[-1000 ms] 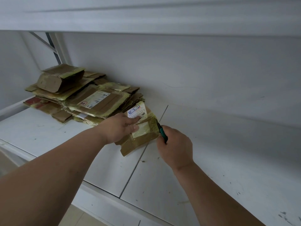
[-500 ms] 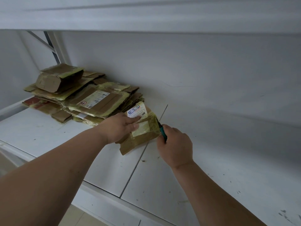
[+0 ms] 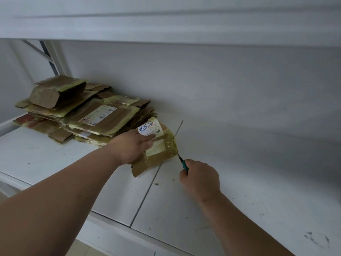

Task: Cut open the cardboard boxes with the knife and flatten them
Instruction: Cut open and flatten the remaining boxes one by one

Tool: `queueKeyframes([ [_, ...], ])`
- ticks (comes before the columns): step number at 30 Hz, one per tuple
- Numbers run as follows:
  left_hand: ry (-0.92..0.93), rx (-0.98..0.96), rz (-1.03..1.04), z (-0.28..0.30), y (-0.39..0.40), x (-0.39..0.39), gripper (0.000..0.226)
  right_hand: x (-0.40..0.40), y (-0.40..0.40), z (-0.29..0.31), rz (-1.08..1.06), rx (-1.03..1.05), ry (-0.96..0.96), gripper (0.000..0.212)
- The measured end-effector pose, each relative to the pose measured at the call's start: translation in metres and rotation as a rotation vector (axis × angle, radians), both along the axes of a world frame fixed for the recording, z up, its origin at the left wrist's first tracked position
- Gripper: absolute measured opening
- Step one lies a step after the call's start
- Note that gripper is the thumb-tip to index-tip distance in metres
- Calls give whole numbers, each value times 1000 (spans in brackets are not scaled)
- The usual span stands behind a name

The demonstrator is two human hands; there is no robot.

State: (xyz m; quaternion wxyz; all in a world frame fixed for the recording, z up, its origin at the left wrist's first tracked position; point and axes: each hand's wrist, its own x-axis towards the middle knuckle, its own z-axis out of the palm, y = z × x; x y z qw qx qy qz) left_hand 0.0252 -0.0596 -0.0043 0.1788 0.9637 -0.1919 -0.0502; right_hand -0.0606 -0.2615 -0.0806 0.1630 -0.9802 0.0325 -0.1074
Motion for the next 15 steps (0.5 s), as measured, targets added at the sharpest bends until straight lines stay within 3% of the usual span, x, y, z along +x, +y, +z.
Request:
queueKeyframes([
  [9, 20, 97, -27, 6, 6, -1, 46, 4, 7, 4, 48, 115, -263, 20],
  [12, 16, 91, -29, 3, 7, -2, 47, 11, 12, 11, 86, 100, -258, 9],
  [15, 13, 65, -19, 1, 9, -3, 46, 13, 14, 6, 73, 94, -296, 12],
])
